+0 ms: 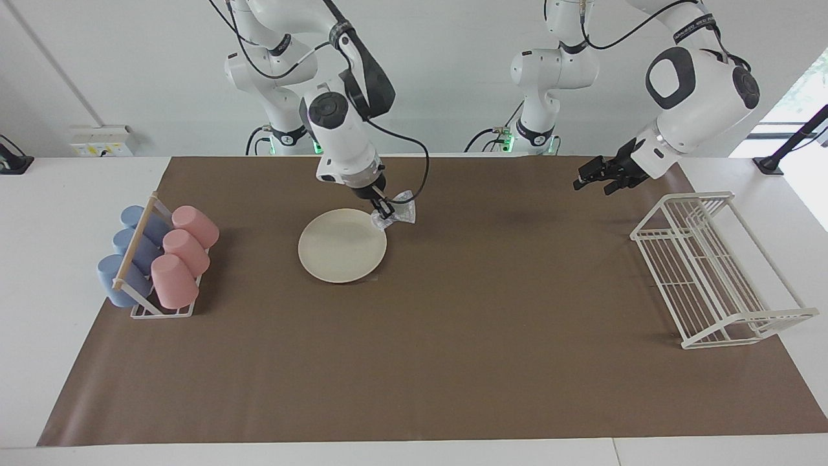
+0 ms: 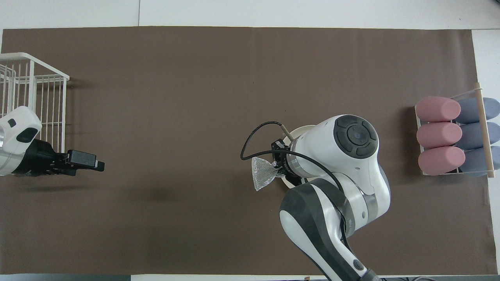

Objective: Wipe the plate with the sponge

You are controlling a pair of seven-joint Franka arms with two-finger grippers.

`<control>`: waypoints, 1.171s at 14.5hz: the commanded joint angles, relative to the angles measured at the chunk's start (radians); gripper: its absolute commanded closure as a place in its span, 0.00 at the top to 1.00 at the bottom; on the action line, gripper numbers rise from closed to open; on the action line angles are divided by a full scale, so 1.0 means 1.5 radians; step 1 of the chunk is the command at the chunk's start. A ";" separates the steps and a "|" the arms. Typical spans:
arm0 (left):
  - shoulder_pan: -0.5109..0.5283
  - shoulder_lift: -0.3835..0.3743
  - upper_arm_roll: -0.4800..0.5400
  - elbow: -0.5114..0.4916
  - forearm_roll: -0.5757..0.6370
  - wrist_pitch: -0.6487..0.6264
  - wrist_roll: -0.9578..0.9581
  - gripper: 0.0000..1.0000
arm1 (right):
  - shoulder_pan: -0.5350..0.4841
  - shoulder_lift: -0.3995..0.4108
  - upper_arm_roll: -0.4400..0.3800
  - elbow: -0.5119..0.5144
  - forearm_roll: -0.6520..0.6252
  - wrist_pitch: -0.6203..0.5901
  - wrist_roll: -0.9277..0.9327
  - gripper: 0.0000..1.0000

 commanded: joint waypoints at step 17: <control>0.007 -0.038 0.002 -0.133 -0.614 -0.083 0.095 1.00 | 0.113 0.009 0.003 0.237 -0.097 -0.178 0.312 0.00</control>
